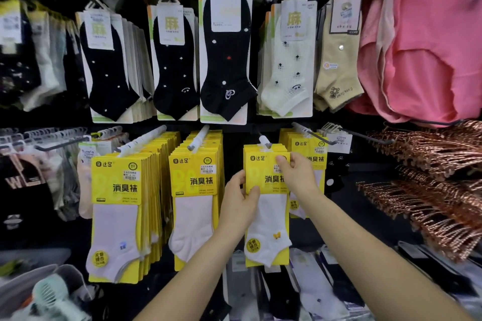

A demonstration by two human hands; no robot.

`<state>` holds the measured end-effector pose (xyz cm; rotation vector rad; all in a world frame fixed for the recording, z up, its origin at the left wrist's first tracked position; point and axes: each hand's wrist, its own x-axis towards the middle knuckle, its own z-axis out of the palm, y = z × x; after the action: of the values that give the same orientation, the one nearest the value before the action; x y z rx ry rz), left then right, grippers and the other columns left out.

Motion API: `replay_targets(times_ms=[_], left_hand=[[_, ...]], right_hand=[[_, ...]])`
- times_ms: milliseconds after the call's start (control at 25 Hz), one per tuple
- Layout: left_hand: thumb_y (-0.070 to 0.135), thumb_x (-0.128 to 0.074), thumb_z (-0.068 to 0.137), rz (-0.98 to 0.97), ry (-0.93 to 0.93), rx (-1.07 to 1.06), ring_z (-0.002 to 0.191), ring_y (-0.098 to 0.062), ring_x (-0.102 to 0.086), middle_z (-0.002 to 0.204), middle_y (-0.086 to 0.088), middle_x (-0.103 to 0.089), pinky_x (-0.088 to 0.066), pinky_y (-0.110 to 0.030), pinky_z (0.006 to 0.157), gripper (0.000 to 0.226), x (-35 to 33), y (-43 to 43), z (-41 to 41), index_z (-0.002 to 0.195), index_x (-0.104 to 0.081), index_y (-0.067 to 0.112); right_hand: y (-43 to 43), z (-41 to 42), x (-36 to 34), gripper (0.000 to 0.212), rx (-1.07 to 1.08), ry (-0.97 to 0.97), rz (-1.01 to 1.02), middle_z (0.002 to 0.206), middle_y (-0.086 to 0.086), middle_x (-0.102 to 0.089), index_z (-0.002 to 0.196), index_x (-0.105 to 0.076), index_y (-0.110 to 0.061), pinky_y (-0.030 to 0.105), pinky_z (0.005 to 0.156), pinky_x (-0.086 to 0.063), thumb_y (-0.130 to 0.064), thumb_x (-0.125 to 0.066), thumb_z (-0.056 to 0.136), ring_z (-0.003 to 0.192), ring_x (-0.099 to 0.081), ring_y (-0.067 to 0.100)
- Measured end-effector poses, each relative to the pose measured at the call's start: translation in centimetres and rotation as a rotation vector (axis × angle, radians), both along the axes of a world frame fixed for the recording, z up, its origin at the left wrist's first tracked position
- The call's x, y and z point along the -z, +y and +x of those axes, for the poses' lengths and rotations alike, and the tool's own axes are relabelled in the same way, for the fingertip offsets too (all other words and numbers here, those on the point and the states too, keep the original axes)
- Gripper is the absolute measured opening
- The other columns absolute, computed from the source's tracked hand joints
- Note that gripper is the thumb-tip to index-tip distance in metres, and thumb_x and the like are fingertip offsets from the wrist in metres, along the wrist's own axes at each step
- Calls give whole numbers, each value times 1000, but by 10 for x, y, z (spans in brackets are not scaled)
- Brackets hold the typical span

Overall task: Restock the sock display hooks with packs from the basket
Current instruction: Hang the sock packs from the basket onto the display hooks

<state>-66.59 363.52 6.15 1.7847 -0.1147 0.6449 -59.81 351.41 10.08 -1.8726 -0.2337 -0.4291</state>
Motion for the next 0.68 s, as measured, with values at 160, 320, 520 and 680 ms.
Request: replay_targets(times_ms=[160, 320, 520, 680], left_hand=[[12, -54, 88, 16, 9, -38, 102, -9, -56, 113, 9, -58, -48, -30, 86, 33, 6, -3, 7, 107, -50, 39], [19, -55, 91, 23, 141, -115, 118, -12, -45, 130, 6, -43, -41, -30, 97, 49, 42, 3, -4, 137, -40, 20], [22, -54, 93, 53, 345, -73, 114, -6, -42, 130, 6, -42, -37, -20, 91, 42, 135, -6, -48, 132, -41, 25], [22, -55, 93, 195, 606, -23, 115, -18, -52, 134, -4, -46, -45, -32, 96, 47, 224, -8, -80, 137, -40, 12]], right_hand=[[-4, -3, 9, 24, 7, -4, -28, 74, -2, -49, 91, -52, -10, 26, 56, -37, -33, -53, 94, 67, -46, 13], [-30, -16, 47, 26, 53, 86, 18, 88, -7, -54, 109, -53, -15, 30, 78, -44, -33, -58, 90, 88, -52, 13], [-63, -58, 159, 18, -59, 247, -79, 84, -7, -57, 101, -54, -19, 24, 67, -43, -29, -61, 89, 79, -56, 9], [-83, -94, 252, 13, -183, 479, -171, 75, 2, -54, 96, -55, -13, 32, 68, -45, -21, -63, 89, 73, -55, 22]])
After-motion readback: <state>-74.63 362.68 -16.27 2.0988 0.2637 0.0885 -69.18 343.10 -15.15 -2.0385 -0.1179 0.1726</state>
